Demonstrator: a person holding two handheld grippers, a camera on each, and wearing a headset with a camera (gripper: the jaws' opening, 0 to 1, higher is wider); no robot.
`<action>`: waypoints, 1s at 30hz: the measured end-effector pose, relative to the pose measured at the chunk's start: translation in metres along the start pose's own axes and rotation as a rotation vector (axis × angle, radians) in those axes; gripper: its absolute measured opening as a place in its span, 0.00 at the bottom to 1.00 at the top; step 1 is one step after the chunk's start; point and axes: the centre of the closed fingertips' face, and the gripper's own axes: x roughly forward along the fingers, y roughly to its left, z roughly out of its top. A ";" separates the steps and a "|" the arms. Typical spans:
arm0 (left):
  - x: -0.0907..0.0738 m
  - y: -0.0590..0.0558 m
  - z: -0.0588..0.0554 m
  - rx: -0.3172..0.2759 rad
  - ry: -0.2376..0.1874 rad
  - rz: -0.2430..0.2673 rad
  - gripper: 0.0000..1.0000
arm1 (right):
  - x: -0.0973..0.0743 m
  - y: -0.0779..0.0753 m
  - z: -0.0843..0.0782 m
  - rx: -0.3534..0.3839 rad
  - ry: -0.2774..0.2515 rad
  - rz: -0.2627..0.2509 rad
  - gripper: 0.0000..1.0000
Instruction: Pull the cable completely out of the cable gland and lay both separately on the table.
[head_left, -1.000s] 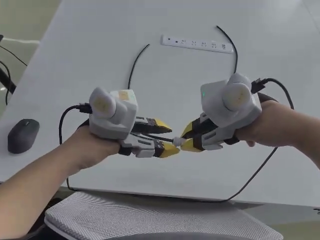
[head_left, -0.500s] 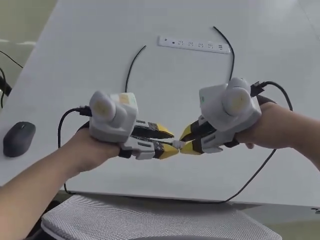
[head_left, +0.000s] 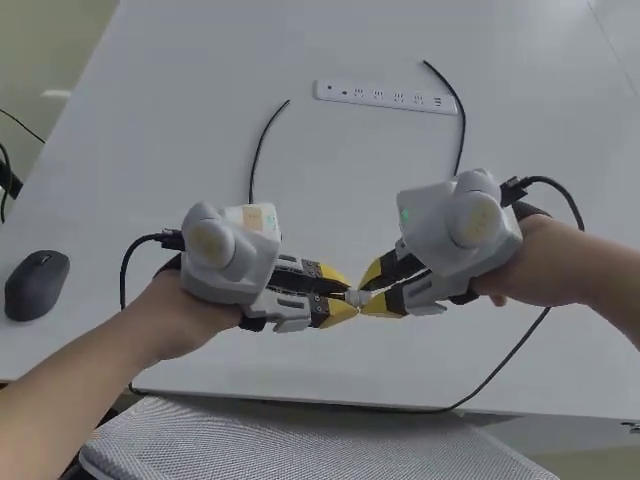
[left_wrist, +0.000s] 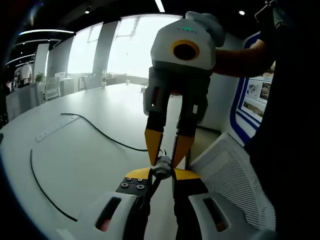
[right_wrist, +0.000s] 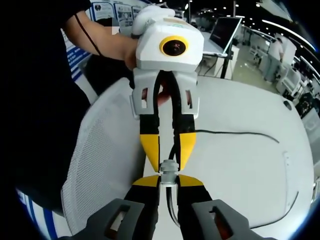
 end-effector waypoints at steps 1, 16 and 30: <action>0.000 0.000 0.000 0.006 0.000 0.003 0.16 | 0.000 0.000 0.000 -0.004 -0.001 -0.003 0.07; -0.004 0.004 0.009 -0.003 -0.024 0.017 0.15 | -0.011 -0.009 -0.001 0.105 -0.147 -0.074 0.10; -0.005 0.004 0.014 -0.001 -0.038 0.033 0.15 | -0.033 -0.014 0.008 0.504 -0.463 0.137 0.19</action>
